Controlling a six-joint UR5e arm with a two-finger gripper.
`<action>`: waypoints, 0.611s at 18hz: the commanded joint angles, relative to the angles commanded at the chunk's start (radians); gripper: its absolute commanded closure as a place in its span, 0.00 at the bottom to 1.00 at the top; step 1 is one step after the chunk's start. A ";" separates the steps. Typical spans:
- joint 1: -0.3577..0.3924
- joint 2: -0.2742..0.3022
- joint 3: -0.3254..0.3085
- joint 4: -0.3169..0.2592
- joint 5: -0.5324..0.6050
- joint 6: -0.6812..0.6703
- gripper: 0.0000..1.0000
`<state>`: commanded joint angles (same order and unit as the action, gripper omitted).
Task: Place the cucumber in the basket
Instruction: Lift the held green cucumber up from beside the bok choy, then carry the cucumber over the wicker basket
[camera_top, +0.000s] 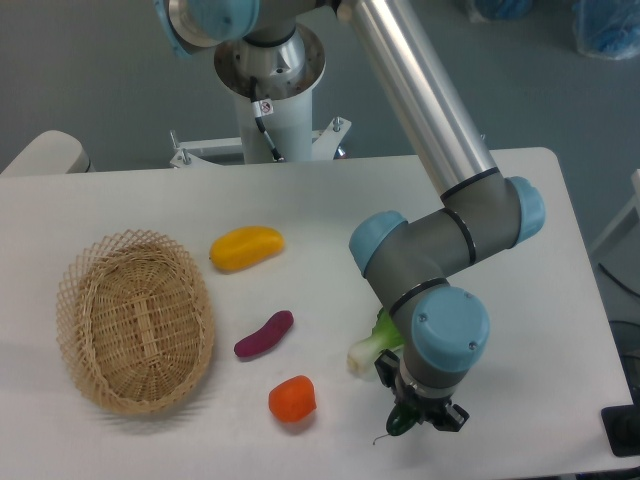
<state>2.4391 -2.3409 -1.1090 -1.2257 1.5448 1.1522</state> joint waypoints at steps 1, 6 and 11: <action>0.000 0.003 -0.002 0.000 -0.012 -0.017 0.67; -0.018 0.092 -0.092 -0.006 -0.054 -0.032 0.67; -0.126 0.231 -0.212 -0.011 -0.052 -0.149 0.67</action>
<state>2.3135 -2.1095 -1.3205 -1.2364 1.4925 1.0035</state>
